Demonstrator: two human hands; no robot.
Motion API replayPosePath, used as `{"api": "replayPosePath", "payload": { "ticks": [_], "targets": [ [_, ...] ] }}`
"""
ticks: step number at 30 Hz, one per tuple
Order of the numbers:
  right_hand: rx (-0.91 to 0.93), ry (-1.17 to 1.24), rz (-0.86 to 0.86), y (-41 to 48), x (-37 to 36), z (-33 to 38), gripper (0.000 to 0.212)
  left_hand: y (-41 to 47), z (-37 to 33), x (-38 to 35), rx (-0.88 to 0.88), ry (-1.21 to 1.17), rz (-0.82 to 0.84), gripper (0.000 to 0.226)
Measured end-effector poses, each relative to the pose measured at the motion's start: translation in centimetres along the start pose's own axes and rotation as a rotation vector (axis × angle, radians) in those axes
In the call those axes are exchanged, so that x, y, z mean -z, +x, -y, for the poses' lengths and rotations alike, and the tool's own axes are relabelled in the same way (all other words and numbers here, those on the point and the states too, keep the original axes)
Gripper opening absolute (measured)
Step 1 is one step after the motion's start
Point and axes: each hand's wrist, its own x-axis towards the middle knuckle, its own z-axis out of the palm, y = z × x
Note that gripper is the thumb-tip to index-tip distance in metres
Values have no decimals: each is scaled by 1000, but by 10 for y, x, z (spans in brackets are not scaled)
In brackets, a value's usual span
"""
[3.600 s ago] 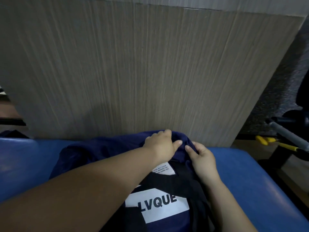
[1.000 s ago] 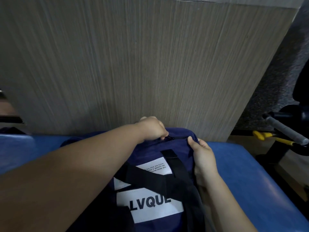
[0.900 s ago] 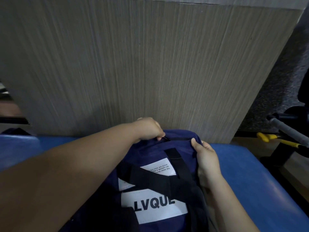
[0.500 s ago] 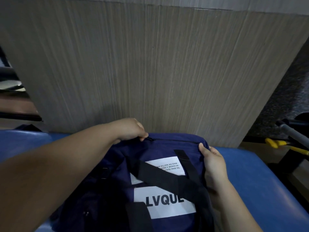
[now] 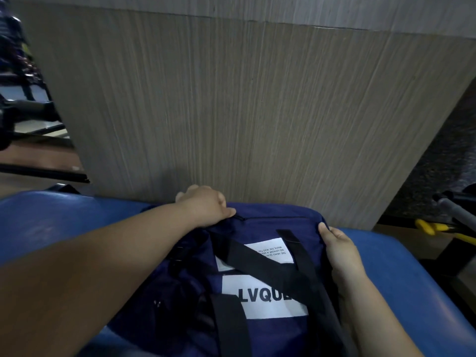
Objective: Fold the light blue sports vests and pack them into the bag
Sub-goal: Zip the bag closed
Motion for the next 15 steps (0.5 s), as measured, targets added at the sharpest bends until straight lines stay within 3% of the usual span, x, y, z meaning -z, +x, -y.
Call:
{"api": "replayPosePath", "payload": {
  "ticks": [5,10,12,15],
  "targets": [
    [12,-103,6,-8,19,-6,24,-18,11,3,-22,-34,-85,39],
    [-50,-97,19,-35,33,-17,33,-41,20,2,-25,-38,13,42],
    [-30,-173,37,-45,34,-19,33,-49,19,-1,-23,-22,-20,45],
    [-22,-234,-1,-58,34,-16,55,-64,16,-6,-11,-47,-51,59]
  ]
}}
